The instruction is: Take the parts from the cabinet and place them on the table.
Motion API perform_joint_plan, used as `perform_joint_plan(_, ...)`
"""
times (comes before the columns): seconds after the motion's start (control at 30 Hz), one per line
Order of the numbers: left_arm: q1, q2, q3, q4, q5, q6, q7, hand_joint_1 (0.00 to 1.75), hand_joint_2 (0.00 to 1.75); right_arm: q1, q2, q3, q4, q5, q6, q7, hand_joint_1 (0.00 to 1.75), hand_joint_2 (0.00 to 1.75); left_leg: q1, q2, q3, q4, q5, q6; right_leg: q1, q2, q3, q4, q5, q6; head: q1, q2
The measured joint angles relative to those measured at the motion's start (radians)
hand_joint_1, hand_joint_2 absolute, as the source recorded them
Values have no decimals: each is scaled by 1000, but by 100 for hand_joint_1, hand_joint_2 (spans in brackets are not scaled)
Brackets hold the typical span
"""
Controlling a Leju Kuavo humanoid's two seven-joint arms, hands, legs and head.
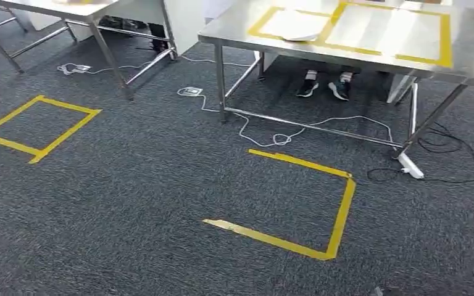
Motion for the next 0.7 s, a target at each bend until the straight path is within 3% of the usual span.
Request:
perform_joint_plan(0.03, 0, 0, 0, 0, 7, 0, 0, 0, 0, -3, 0, 3, 1, 0, 0, 0, 0, 0, 5, -10, -6, -2, 4, -7, 4, -13, -2, 2, 0, 1, 1, 0)
perform_joint_plan(0.1, 2, 2, -6, 0, 17, 0, 0, 0, 0, -4, 0, 5, 3, -2, 0, 0, 0, 0, 11, -35, -13, -5, 11, -20, 10, -34, 3, 1, 2, -6, 2, 0)
perform_joint_plan(0.13, 3, 8, -10, 0, 21, 0, -1, 0, 0, -7, 2, 7, 3, -2, 0, 1, 0, 0, 7, -45, -12, -1, 12, -25, -2, -50, 9, -12, 12, -13, 2, 0)
perform_joint_plan(0.17, 6, 6, -15, 0, 29, 1, -3, 0, 0, -12, 2, 10, 4, -2, 0, 1, 0, 0, 6, 1, -23, 18, -6, -29, -2, -62, 14, -16, 16, -15, 0, 0)
perform_joint_plan(0.2, 4, 10, -16, 0, 33, 1, -6, 0, 0, -13, 3, 13, 5, -2, 0, 1, 0, 0, 8, 41, -45, 66, -44, -35, -2, -73, 13, -17, 18, -20, -10, 0)
perform_joint_plan(0.23, -1, 12, -17, 1, 45, 2, -11, 0, 0, -13, 3, 21, 6, -2, 0, 4, 0, 0, 12, 67, -83, 147, -90, -43, -2, -90, 12, -17, 18, -20, -10, 0)
perform_joint_plan(0.27, -6, 13, -21, 2, 52, 2, -21, 0, 0, -13, 3, 28, 7, -3, 0, 8, 0, 0, 16, 77, -122, 231, -127, -49, -1, -107, 11, -17, 17, -20, -10, 0)
perform_joint_plan(0.3, -11, 13, -26, 2, 56, 2, -25, 0, 0, -14, 3, 35, 10, -3, 0, 12, 0, 0, 20, 82, -150, 291, -146, -55, -1, -122, 7, -17, 15, -20, -10, 0)
perform_joint_plan(0.33, -11, 14, -30, 3, 61, 2, -27, 0, 0, -15, 4, 39, 12, -3, 0, 15, 0, 0, 26, 85, -156, 307, -140, -60, -2, -137, 6, -16, 13, -19, -10, 0)
perform_joint_plan(0.37, -10, 14, -32, 3, 62, 2, -27, 0, 0, -17, 5, 43, 13, -3, 0, 15, 0, 0, 31, 88, -139, 278, -114, -64, -3, -150, 5, -16, 10, -16, -10, 0)
perform_joint_plan(0.43, -10, 16, -34, 6, 63, 2, -29, 0, 0, -20, 6, 47, 15, -3, 0, 15, 0, 0, 37, 111, -48, 110, -32, -69, -8, -176, 15, -15, 1, -8, -10, 0)
perform_joint_plan(0.47, -13, 16, -34, 7, 63, 2, -31, 0, 0, -22, 6, 49, 16, -3, 0, 15, 0, 0, 38, 162, 2, 25, -7, -71, -4, -186, 23, -13, -4, 1, -11, 0)
perform_joint_plan(0.5, -19, 16, -35, 8, 63, 2, -32, 0, 0, -21, 6, 51, 19, -3, 0, 15, 0, 0, 31, 185, 11, 4, -16, -63, 1, -196, 25, -8, -13, 12, -14, 0)
perform_joint_plan(0.53, -21, 15, -36, 8, 64, 2, -33, 0, 0, -23, 6, 54, 19, -3, 0, 15, 0, 0, 31, 164, 6, 5, -14, -51, 2, -205, 30, -10, -14, 18, -3, 0)
perform_joint_plan(0.63, -20, 16, -45, 9, 65, 1, -34, 0, 0, -35, 6, 55, 21, -3, 0, 15, 0, 0, 27, 133, -1, 3, -12, -29, -4, -233, 54, -21, -13, 36, -3, 0)
perform_joint_plan(0.67, -20, 16, -47, 10, 65, 2, -34, 0, 0, -36, 6, 56, 21, -3, 0, 15, 0, 0, 31, 123, 1, -2, -6, -20, -8, -175, 45, -8, -33, 43, 0, 0)
perform_joint_plan(0.7, -22, 16, -47, 10, 66, 2, -34, 0, 0, -35, 7, 58, 21, -2, 0, 15, 0, 0, 30, 114, -1, -2, -4, -14, -10, -130, 24, 38, -67, 40, 1, 0)
